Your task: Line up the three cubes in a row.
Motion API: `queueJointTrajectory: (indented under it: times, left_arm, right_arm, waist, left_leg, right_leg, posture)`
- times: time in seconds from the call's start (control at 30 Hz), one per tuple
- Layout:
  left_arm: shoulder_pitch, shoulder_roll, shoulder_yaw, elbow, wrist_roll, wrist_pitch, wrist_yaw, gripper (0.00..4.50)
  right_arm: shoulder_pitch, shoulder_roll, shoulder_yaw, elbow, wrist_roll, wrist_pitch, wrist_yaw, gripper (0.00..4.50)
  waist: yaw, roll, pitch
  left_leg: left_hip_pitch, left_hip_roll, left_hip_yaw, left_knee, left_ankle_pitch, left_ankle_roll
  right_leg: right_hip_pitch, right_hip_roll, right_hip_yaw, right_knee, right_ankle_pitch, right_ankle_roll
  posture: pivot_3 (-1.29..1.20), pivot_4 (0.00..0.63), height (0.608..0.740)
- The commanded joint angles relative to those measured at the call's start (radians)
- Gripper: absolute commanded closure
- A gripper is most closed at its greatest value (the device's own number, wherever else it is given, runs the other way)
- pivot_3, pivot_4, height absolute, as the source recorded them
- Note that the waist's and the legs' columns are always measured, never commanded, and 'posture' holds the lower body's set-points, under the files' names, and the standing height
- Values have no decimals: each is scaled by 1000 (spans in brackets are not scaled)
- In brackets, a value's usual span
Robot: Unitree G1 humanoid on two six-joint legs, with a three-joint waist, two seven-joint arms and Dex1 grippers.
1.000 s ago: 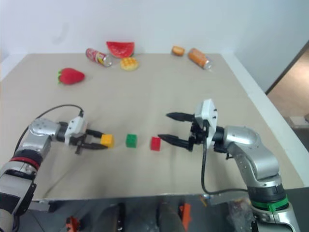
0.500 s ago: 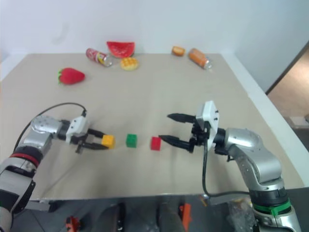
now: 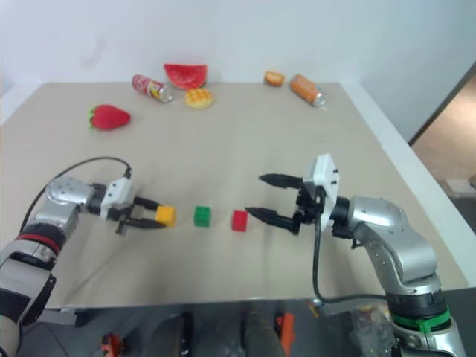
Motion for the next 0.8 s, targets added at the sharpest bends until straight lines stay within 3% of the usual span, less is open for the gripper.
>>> queueJointTrajectory:
  times: [0.03, 0.13, 0.17, 0.37, 0.63, 0.7, 0.8]
  left_arm:
    - [-22, -18, 55, 33, 27, -42, -6, 1153]
    - [-32, -36, 95, 50, 40, -49, -6, 157]
    - [-29, -32, 98, 44, 41, -55, -6, 50]
    - [5, 25, 106, 5, 34, -65, -6, 50]
    - [134, 231, 159, -40, 18, -48, -6, 50]
    - [154, 263, 192, -14, 76, 18, 69, 50]
    - [196, 252, 280, -53, 88, 169, 315, 50]
  right_arm:
    - [-9, -12, -29, -35, 20, -5, 6, 522]
    - [-15, -10, -26, -30, 19, -7, 7, 522]
    - [-18, -9, -25, -27, 18, -8, 8, 522]
    - [-39, -4, -19, -15, 19, -8, 17, 522]
    - [-73, -5, -36, 16, 17, -17, 27, 522]
    - [-80, 4, -39, 44, -16, -42, 1, 522]
    - [-73, 51, -51, 129, -107, -115, -109, 522]
  waist:
    - [0, 0, 0]
    - [1, 0, 0]
    - [1, 0, 0]
    - [-1, 0, 0]
    - [-2, 0, 0]
    - [-1, 0, 0]
    - [1, 0, 0]
  left_leg:
    - [0, 0, 0, 0, 0, 0]
    - [0, 0, 0, 0, 0, 0]
    - [0, 0, 0, 0, 0, 0]
    - [0, 0, 0, 0, 0, 0]
    - [0, 2, 0, -1, 0, 0]
    - [0, 2, 0, -1, 0, 0]
    - [1, 2, 0, 0, 0, 0]
  right_leg:
    - [0, 0, 0, 0, 0, 0]
    - [0, 0, 0, 0, 0, 0]
    - [0, 0, 0, 0, 0, 0]
    - [0, 0, 0, 0, 0, 0]
    - [-1, 1, 0, 0, -1, -2]
    - [-1, 1, 0, 0, -1, -2]
    - [0, 1, 0, 1, 0, -2]
  posture:
    - [0, 150, 740]
    - [0, 150, 740]
    - [0, 150, 740]
    - [0, 150, 740]
    - [0, 150, 740]
    - [0, 150, 740]
    - [0, 150, 740]
